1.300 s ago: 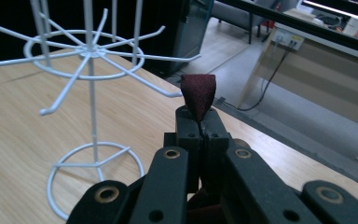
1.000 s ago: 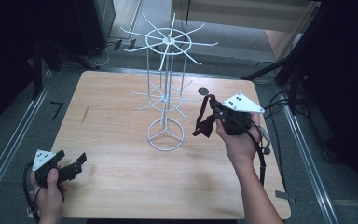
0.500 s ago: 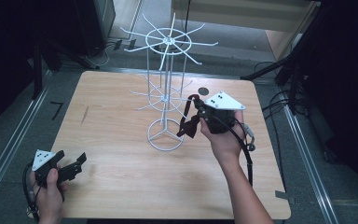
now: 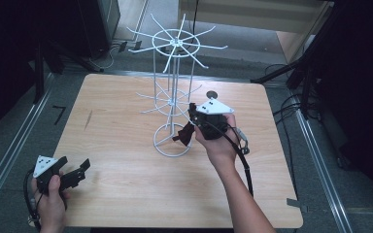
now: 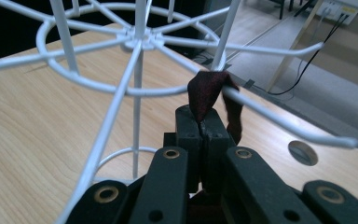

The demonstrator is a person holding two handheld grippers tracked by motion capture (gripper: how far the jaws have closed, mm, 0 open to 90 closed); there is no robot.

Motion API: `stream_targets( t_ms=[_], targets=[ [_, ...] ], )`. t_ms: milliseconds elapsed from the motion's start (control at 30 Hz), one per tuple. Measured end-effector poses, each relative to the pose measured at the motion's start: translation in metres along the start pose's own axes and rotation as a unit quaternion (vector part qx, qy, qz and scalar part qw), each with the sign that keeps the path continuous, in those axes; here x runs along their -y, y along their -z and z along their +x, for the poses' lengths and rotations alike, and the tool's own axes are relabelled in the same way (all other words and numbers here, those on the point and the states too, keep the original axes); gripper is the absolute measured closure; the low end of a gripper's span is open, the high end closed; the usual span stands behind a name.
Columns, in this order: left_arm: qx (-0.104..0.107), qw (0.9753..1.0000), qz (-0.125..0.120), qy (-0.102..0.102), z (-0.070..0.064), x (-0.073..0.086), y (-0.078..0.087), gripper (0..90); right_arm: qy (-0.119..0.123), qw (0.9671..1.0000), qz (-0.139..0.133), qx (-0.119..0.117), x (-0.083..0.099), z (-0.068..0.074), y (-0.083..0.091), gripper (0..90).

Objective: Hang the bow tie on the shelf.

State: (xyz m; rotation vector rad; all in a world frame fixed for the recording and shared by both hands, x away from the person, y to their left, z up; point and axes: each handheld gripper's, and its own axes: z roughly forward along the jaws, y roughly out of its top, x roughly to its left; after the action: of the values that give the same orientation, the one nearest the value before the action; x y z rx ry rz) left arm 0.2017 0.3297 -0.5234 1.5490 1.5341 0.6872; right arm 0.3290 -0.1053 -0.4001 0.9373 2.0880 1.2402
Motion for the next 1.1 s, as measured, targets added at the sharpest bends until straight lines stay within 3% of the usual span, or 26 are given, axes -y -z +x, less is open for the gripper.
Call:
stream_targets(
  t_ms=[133,400,500,700,900,1033,1100],
  targets=[
    [0.001,1.0,0.001,0.0,0.0,0.0,0.0,14.2,-0.001,0.9998,0.004,-0.017,0.007,0.0,-0.004,89.4],
    [0.001,1.0,0.001,0.0,0.0,0.0,0.0,14.2,-0.012,0.9996,0.02,-0.015,0.017,-0.004,-0.009,82.9],
    [0.001,1.0,0.001,0.0,0.0,0.0,0.0,14.2,-0.007,0.9994,0.025,-0.024,0.018,-0.004,-0.01,68.3],
    [0.002,1.0,0.0,0.001,0.0,0.0,0.0,14.2,0.005,0.9996,0.024,0.014,0.022,-0.003,-0.001,42.6],
    [0.002,1.0,0.001,0.0,0.0,0.0,0.0,14.2,-0.003,0.9996,0.027,0.01,0.031,-0.008,0.013,14.4],
    [0.002,1.0,0.001,0.001,0.0,0.0,0.0,14.2,-0.018,0.9992,0.021,0.03,0.038,-0.013,0.024,1.8],
    [0.001,1.0,0.001,0.0,0.0,0.0,0.0,14.2,-0.023,0.9991,0.02,0.03,0.042,-0.016,0.027,0.0]
  ],
)
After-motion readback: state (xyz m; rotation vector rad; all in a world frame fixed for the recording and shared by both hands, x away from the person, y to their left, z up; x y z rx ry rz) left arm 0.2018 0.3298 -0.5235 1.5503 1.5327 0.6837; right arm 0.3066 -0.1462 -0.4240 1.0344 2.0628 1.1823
